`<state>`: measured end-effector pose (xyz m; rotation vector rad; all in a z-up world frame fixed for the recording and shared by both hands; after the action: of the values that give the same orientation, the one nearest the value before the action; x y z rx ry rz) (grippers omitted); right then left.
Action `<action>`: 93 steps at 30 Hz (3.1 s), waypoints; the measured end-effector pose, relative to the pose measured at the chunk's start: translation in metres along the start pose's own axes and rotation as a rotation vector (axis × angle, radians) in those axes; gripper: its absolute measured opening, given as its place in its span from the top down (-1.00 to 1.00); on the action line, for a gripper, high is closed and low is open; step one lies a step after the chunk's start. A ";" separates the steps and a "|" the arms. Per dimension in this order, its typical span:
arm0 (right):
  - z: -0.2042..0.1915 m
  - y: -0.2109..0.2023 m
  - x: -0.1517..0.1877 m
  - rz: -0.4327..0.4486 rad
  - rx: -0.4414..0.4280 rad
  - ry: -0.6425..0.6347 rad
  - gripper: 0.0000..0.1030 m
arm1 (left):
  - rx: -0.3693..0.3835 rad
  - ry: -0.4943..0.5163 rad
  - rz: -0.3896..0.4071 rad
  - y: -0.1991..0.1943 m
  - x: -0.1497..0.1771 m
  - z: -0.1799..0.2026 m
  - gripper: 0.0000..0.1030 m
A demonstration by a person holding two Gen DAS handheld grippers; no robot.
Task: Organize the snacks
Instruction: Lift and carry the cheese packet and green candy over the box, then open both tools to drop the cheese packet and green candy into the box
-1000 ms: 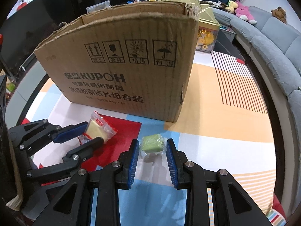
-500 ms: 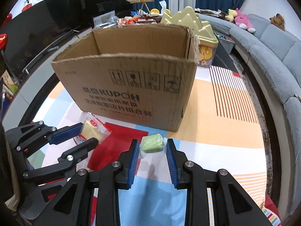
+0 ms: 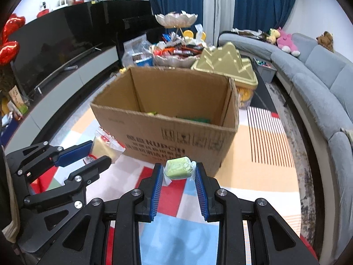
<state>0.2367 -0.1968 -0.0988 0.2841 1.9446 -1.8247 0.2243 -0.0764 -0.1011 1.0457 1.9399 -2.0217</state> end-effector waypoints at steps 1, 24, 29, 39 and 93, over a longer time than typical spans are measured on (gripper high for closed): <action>-0.001 -0.003 -0.002 0.007 0.000 -0.001 0.40 | -0.002 -0.002 0.006 -0.002 -0.002 -0.001 0.48; -0.009 -0.065 -0.056 0.156 0.029 -0.006 0.40 | -0.061 -0.048 0.150 -0.054 -0.071 -0.024 0.48; -0.010 -0.073 -0.065 0.180 0.042 -0.001 0.40 | -0.072 -0.062 0.164 -0.058 -0.083 -0.027 0.48; -0.008 -0.079 -0.087 0.211 0.068 0.038 0.40 | -0.091 -0.111 0.166 -0.054 -0.101 -0.038 0.48; 0.020 0.003 -0.132 0.096 0.089 0.124 -0.42 | -0.110 -0.218 0.030 0.037 -0.131 -0.074 -0.11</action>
<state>0.3577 -0.1955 -0.0415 0.5217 1.8979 -1.8733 0.3701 -0.0589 -0.0509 0.7883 1.8863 -1.9006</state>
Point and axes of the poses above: each gripper's, at about its wrist camera, not at the fingertips, and y roughly the way its jaws point, z to its right, x to its underside, the point moved 2 cm from there along y, roughly the way its jaws point, and after that the axes turned 15 degrees about -z, right-handed, at the moved point
